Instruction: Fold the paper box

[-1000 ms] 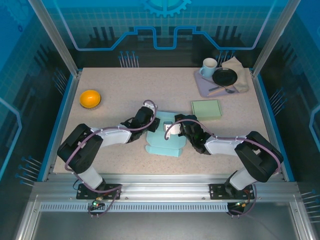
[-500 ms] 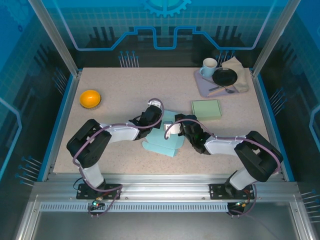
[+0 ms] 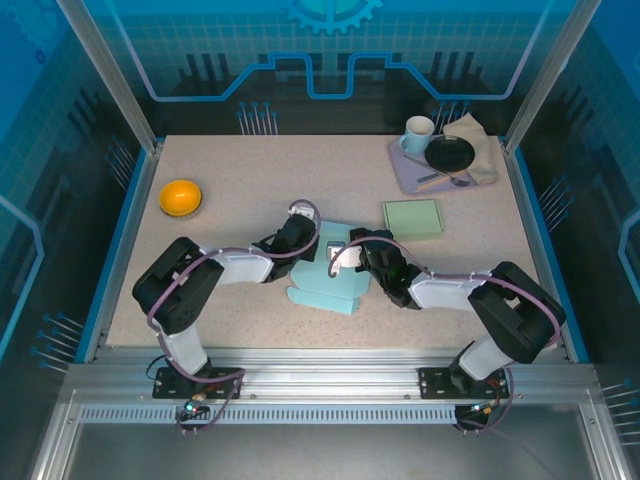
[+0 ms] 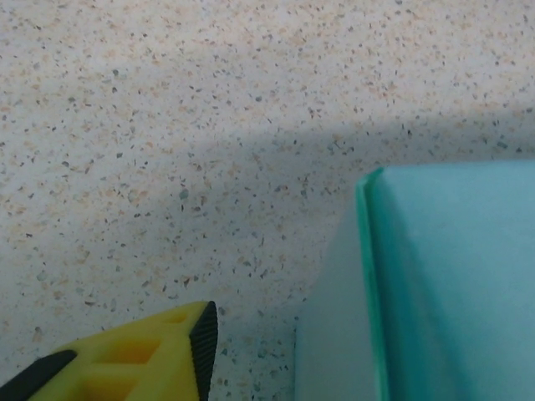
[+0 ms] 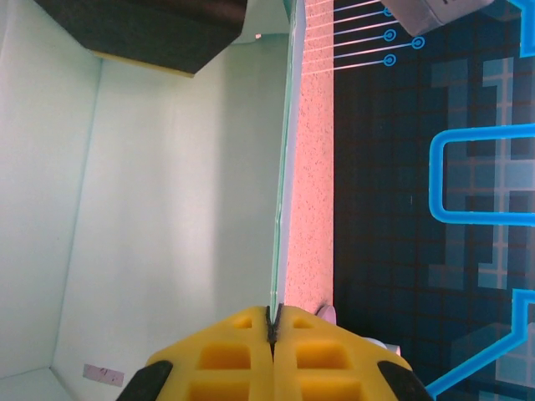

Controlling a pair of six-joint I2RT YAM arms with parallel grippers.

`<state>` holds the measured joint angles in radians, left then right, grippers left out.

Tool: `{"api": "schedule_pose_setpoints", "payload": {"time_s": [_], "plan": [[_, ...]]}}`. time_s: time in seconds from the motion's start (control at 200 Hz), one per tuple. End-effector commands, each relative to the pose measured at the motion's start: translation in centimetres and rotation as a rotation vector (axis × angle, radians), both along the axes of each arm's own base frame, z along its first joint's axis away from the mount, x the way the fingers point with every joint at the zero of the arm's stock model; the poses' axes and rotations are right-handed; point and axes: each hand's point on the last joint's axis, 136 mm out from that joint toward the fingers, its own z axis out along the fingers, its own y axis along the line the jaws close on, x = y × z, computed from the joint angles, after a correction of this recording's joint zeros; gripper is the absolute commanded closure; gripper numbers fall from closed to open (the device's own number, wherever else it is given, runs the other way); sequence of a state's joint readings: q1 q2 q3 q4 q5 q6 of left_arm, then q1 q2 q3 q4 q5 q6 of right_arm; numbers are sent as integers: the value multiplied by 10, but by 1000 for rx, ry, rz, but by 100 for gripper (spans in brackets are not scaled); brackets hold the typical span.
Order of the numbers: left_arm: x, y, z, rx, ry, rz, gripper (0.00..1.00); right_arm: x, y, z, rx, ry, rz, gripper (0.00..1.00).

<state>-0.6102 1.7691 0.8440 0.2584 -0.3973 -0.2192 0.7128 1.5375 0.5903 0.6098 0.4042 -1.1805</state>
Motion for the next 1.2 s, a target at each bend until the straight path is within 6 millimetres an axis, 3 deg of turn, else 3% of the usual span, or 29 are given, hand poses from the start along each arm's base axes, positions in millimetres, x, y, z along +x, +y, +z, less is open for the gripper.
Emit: {"api": "schedule_pose_setpoints", "payload": {"time_s": [0.0, 0.16, 0.285, 0.54, 0.67, 0.885, 0.975, 1.04, 1.195], "plan": [[-8, 8, 5, -29, 12, 1, 49, -11, -15, -29, -67, 91, -27, 100], [-25, 5, 12, -98, 21, -43, 40, -12, -13, -32, -77, 92, -21, 100], [-32, 9, 2, -80, 33, -44, 41, -13, -12, -31, -72, 90, -20, 100], [-11, 3, -11, -26, 3, -53, 49, -22, -3, -35, -72, 113, 28, 100], [1, -10, -6, -28, -37, -103, 61, -31, -1, -45, -112, 137, 72, 100], [9, -13, 6, -56, -99, -91, 65, -39, -1, -62, -181, 136, 85, 100], [12, -5, 7, -60, -110, -30, 75, -42, 1, -73, -214, 142, 90, 100], [17, 11, 7, -40, -103, 86, 83, -44, 2, -77, -213, 140, 83, 100], [15, 46, -7, 27, -41, 321, 83, -42, -2, -77, -198, 128, 41, 100]]}}
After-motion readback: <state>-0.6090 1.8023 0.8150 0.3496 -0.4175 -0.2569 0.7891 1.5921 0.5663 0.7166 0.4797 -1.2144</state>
